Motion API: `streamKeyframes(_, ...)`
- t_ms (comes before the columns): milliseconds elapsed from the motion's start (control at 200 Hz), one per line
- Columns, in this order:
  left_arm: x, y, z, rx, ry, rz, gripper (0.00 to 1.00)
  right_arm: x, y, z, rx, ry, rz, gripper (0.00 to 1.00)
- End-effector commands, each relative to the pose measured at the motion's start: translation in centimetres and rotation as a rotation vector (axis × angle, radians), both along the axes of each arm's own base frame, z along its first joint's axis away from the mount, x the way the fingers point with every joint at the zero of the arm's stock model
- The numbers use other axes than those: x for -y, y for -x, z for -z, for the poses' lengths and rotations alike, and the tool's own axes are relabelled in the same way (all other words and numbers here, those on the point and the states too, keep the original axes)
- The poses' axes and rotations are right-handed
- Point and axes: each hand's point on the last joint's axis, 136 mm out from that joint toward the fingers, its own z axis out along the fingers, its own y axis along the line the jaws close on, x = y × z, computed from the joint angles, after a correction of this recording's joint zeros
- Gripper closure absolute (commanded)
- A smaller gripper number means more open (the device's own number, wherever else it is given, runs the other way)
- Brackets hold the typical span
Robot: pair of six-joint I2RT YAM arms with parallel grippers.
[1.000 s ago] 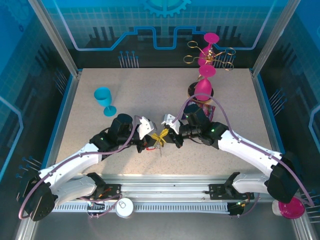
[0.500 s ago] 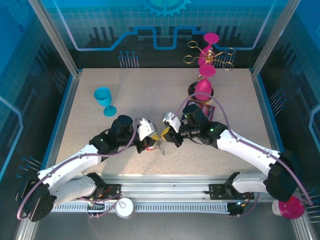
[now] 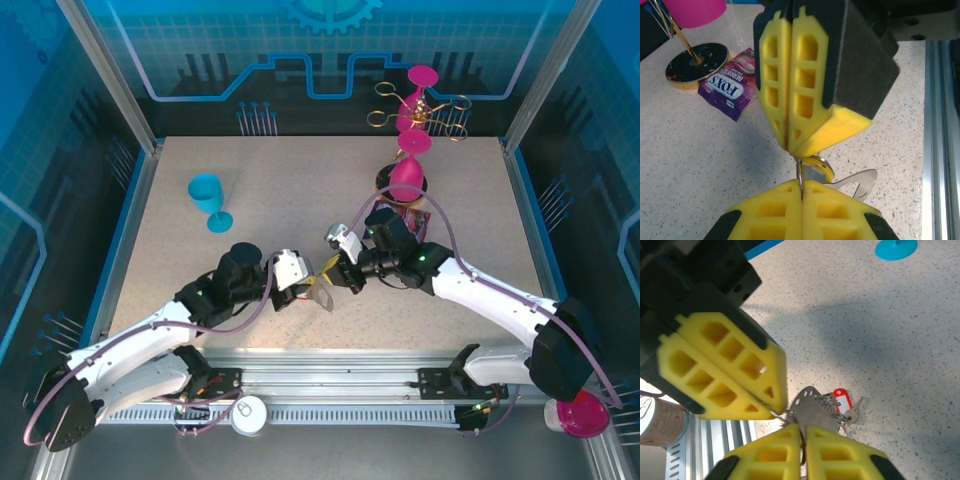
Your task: Put the keys on the keyring
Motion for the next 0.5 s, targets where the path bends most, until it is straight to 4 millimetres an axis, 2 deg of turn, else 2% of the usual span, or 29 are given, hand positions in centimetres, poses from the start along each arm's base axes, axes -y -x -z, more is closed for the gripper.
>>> streamKeyframes(0,0.8,0.3,-3.3,0.128,0.092,0.041,1.00,0.7,-1.0,-0.1,-0.036,-0.016,0.040,0.74)
streamKeyframes(55,0.7,0.2,-3.3,0.127,0.092,0.035,1.00,1.0,-1.0,-0.6,-0.035,-0.032,0.043,0.66)
streamKeyframes(155,0.7,0.0,-3.2,0.118,0.103,0.020,1.00,1.9,-1.3,-1.6,-0.017,-0.060,0.058,0.59)
streamKeyframes(290,0.7,-0.3,-3.8,0.112,0.164,-0.014,1.00,3.3,-1.7,-2.7,0.063,-0.054,0.063,0.56)
streamKeyframes(305,0.7,-0.3,-3.8,0.108,0.173,-0.017,1.00,3.6,-1.4,-1.8,0.059,-0.040,0.060,0.56)
streamKeyframes(340,0.7,-0.3,-3.9,0.101,0.194,-0.025,1.00,3.9,-1.4,-1.8,0.093,-0.033,0.053,0.56)
streamKeyframes(495,0.7,-0.3,-4.2,0.072,0.278,-0.042,1.00,3.7,0.4,-3.6,0.296,-0.113,-0.084,0.56)
